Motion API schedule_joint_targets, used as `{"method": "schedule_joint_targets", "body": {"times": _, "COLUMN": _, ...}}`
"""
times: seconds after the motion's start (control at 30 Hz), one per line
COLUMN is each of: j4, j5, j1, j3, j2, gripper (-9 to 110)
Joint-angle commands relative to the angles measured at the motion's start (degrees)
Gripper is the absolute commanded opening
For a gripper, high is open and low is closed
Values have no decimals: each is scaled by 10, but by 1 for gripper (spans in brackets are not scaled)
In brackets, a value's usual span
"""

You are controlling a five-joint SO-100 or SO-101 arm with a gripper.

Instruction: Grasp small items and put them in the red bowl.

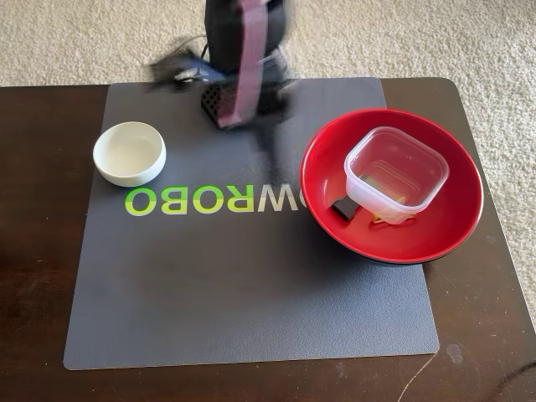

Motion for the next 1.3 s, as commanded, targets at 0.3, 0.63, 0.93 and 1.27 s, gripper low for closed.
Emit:
{"method": "schedule_joint_targets", "body": {"times": 0.3, "j4": -97, "j5": 353, "j1": 281, "j3": 345, "j2": 188, "gripper": 32}}
{"method": "schedule_joint_targets", "body": {"times": 0.63, "j4": -170, "j5": 584, "j1": 453, "j3": 415, "j2": 229, "gripper": 32}}
{"method": "schedule_joint_targets", "body": {"times": 0.93, "j4": -206, "j5": 663, "j1": 458, "j3": 323, "j2": 63, "gripper": 32}}
{"method": "schedule_joint_targets", "body": {"times": 1.27, "j4": -228, "j5": 707, "j1": 446, "j3": 238, "j2": -116, "gripper": 28}}
